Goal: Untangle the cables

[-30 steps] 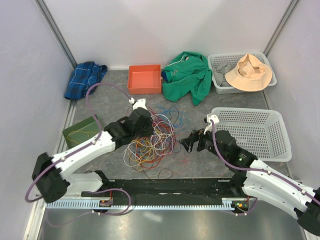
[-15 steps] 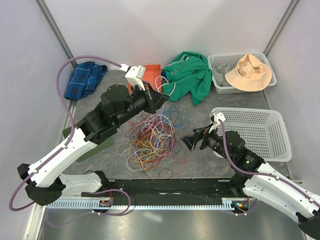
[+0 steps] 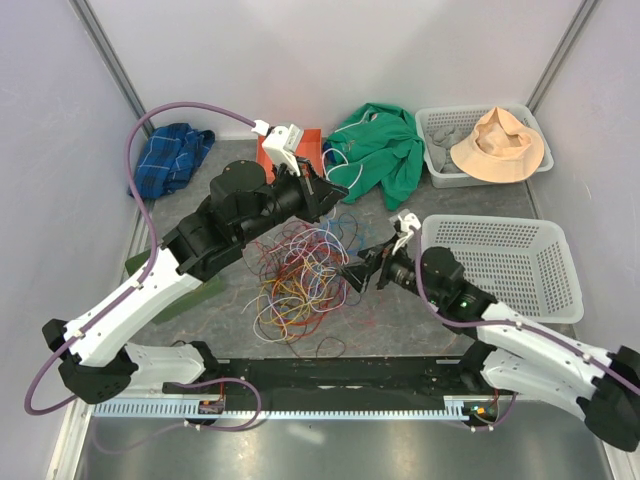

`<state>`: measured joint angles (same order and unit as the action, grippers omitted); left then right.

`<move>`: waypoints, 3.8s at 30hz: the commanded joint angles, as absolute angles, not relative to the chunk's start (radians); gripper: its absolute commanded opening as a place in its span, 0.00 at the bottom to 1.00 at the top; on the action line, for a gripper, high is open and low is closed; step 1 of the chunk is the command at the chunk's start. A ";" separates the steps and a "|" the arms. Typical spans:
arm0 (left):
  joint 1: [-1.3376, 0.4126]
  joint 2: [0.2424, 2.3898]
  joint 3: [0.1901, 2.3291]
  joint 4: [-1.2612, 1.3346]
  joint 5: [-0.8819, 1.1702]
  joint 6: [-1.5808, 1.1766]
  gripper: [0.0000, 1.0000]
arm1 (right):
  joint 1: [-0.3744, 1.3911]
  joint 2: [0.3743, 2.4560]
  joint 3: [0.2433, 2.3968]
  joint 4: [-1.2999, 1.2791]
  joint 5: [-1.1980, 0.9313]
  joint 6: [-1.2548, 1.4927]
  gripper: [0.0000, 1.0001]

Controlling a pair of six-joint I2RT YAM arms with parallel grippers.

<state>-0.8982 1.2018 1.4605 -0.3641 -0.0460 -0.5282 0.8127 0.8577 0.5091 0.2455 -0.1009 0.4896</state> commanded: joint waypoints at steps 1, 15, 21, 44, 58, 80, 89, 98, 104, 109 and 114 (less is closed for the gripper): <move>-0.899 1.201 1.493 -0.342 -0.032 -0.483 0.02 | 0.821 0.949 0.495 0.494 -0.166 0.512 0.96; -0.900 1.167 1.456 -0.362 -0.066 -0.502 0.02 | 0.841 1.305 0.610 0.744 -0.175 0.552 0.38; -0.900 1.066 1.375 -0.374 -0.259 -0.515 0.02 | 0.841 1.229 0.666 0.614 -0.050 0.537 0.00; -0.899 0.756 0.793 -0.057 -0.391 -0.623 0.96 | 0.841 1.085 1.569 -0.368 0.314 0.316 0.00; -0.899 0.698 0.635 -0.331 -0.488 -0.933 0.90 | 0.737 1.137 1.393 -0.384 0.407 0.377 0.00; -0.900 0.762 0.560 -0.342 -0.381 -1.035 0.89 | 0.385 0.885 1.135 -0.391 0.816 0.456 0.00; -0.900 0.848 0.560 -0.287 -0.310 -1.020 0.89 | 0.284 0.661 0.873 -0.512 0.792 0.670 0.00; -0.900 0.893 0.574 -0.270 -0.268 -0.973 0.91 | 0.285 0.675 0.854 -0.517 0.644 0.672 0.80; -0.900 0.874 0.566 -0.258 -0.284 -0.957 0.92 | 0.285 0.730 0.859 -0.389 0.329 0.612 0.88; -0.900 0.922 0.578 -0.265 -0.302 -0.965 0.92 | 0.357 0.768 0.760 -0.195 0.014 0.574 0.89; -0.900 1.070 0.635 -0.293 -0.322 -0.994 0.91 | 0.592 0.847 0.666 -0.104 0.072 0.538 0.89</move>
<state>-0.8989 0.9726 0.5648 -0.2878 -0.2867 -0.9871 0.4706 0.8047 0.7200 -0.2310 0.1276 0.5808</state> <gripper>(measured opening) 0.916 0.888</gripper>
